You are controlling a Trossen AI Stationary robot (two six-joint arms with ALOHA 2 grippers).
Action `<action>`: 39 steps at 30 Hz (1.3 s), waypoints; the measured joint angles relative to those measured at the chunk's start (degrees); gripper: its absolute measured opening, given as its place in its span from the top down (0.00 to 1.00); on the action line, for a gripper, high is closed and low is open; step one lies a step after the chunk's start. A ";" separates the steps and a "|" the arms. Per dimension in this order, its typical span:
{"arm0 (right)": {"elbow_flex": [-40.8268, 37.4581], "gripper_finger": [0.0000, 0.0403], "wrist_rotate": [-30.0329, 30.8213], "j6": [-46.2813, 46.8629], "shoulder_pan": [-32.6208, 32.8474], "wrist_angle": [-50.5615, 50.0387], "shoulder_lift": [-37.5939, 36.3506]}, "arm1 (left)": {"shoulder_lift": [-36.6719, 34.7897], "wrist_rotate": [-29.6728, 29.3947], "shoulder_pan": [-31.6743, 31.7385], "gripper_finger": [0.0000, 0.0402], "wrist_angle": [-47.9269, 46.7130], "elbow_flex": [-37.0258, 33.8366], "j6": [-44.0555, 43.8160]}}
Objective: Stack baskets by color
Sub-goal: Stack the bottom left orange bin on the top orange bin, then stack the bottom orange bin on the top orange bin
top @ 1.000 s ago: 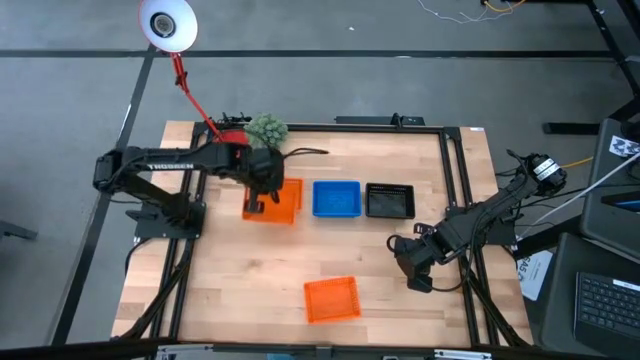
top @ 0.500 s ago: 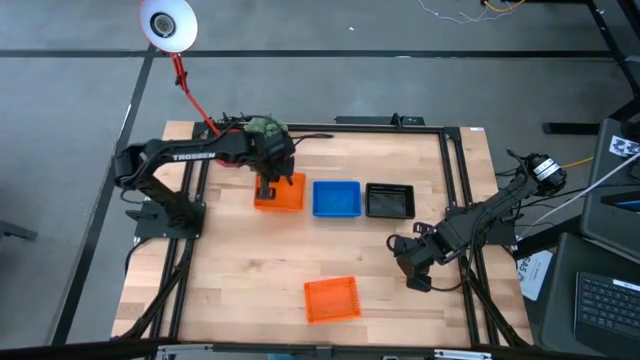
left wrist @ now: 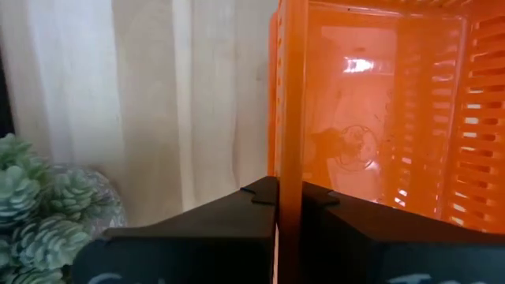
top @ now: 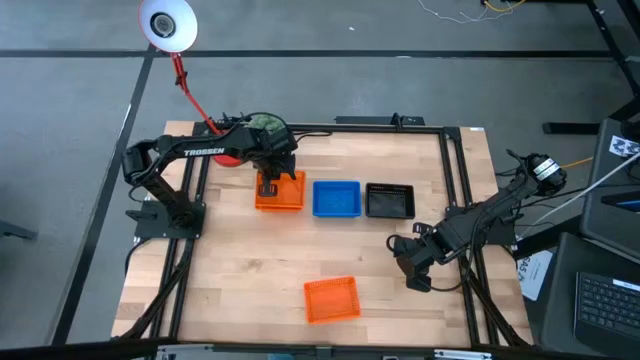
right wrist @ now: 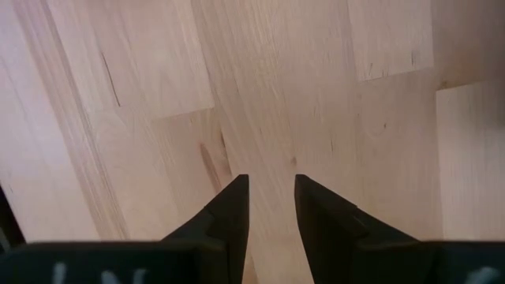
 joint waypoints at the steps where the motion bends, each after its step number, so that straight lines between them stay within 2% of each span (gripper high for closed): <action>1: 0.00 0.74 -0.01 -0.01 0.00 -0.02 0.00 | 0.04 0.20 0.00 1.00 -0.03 0.00 0.01; 17: 0.00 0.74 -0.10 0.04 0.00 0.07 0.00 | 0.04 0.69 -0.62 1.00 -0.68 0.00 -0.53; 29: 0.00 0.74 -0.10 0.02 0.00 0.09 0.00 | 0.04 0.76 -3.04 0.86 -0.85 0.00 -2.17; 33: 0.00 0.74 -0.10 0.00 0.00 0.09 0.02 | 0.04 0.77 -3.06 0.84 -0.85 0.00 -5.76; 39: 0.01 0.74 -0.10 0.01 0.00 0.18 0.00 | 0.02 1.59 -4.98 0.84 -1.87 0.00 -16.59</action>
